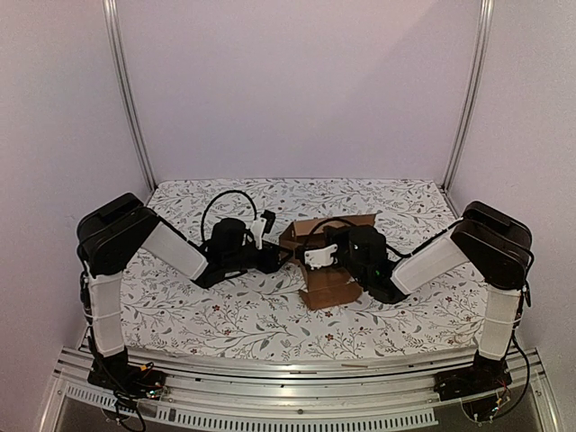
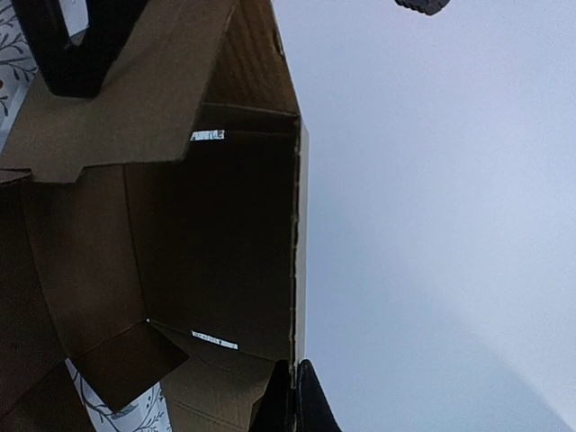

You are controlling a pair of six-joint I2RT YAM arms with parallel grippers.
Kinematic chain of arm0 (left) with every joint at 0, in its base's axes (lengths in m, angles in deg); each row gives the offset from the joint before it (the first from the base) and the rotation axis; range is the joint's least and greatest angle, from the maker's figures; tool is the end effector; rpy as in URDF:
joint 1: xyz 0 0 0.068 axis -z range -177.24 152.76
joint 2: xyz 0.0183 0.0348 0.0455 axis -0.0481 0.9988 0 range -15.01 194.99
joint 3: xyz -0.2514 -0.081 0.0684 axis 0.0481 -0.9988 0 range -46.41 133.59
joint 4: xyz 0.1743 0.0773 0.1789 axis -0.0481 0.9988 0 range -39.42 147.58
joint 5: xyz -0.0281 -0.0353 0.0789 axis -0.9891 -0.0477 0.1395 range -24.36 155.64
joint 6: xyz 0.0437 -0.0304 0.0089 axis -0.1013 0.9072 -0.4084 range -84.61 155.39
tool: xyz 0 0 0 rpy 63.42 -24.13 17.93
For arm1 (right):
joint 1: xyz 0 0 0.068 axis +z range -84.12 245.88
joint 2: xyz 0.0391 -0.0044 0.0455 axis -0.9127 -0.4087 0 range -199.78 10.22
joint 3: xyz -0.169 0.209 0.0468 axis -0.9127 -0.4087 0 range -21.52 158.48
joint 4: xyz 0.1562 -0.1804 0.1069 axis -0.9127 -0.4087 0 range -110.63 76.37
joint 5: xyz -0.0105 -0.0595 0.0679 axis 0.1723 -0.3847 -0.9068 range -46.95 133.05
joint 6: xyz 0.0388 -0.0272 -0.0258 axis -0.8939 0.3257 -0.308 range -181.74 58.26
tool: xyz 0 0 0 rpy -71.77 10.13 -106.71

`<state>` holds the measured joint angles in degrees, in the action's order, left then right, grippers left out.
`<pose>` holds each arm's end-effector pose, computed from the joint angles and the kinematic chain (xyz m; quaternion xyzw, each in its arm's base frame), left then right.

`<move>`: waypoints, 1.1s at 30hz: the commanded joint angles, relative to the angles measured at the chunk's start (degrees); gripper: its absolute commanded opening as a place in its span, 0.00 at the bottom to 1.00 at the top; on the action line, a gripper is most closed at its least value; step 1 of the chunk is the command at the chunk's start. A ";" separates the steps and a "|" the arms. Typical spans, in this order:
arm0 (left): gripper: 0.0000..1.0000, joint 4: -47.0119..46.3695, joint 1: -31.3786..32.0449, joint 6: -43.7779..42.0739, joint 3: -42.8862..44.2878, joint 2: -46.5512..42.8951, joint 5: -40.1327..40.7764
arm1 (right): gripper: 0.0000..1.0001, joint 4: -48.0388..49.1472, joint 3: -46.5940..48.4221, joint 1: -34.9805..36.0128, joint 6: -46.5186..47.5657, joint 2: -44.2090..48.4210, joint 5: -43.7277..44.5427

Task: Fold the paper box

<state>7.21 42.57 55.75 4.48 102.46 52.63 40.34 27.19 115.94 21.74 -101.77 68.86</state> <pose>0.2976 -0.2585 0.1039 0.2017 0.8070 -0.3560 0.4258 0.2605 0.2869 0.1493 -0.6257 0.4259 -0.3444 0.5554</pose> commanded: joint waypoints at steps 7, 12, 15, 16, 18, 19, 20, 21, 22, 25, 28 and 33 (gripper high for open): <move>0.47 -11.93 2.30 -5.27 -1.50 -0.83 0.75 | 0.00 -1.97 -2.42 0.54 0.45 -0.62 -0.33; 0.47 -10.28 4.07 -8.97 -0.42 -0.26 5.58 | 0.00 -2.46 -3.28 0.56 0.76 -0.19 0.59; 0.47 -8.91 5.14 -10.69 0.90 0.81 8.16 | 0.00 -2.93 -3.68 0.61 0.68 0.09 0.95; 0.47 -7.94 5.45 -11.22 1.60 1.36 9.02 | 0.00 -3.18 -3.77 0.56 0.60 0.31 1.00; 0.46 -6.48 6.15 -12.20 2.93 2.23 10.61 | 0.00 -3.91 -3.80 0.56 0.25 0.69 1.25; 0.46 -5.93 6.49 -12.64 3.19 2.69 11.44 | 0.00 -4.29 -3.91 0.58 -0.12 0.91 1.31; 0.46 -5.36 6.77 -12.84 3.48 2.96 12.04 | 0.00 -4.58 -3.89 0.60 -0.35 1.24 1.35; 0.45 -5.20 7.03 -13.09 3.42 3.13 12.65 | 0.00 -4.92 -3.96 0.54 -0.69 1.56 1.36; 0.45 -5.52 7.19 -13.13 3.11 3.16 12.81 | 0.00 -5.26 -4.03 0.56 -1.04 1.70 1.36; 0.44 -7.91 7.21 -12.60 1.10 2.77 11.36 | 0.00 -5.55 -4.25 0.61 -1.38 1.94 1.31; 0.44 -9.68 6.93 -12.18 -0.98 1.83 10.54 | 0.00 -5.55 -4.34 0.62 -1.22 1.94 1.19; 0.46 -13.45 3.84 -8.54 -4.78 0.38 4.77 | 0.00 -5.86 -4.24 0.53 -0.96 2.35 1.27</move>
<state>-3.13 48.47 44.89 2.54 104.14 62.38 37.81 24.15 115.81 21.48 -100.72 71.59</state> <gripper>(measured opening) 0.448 0.017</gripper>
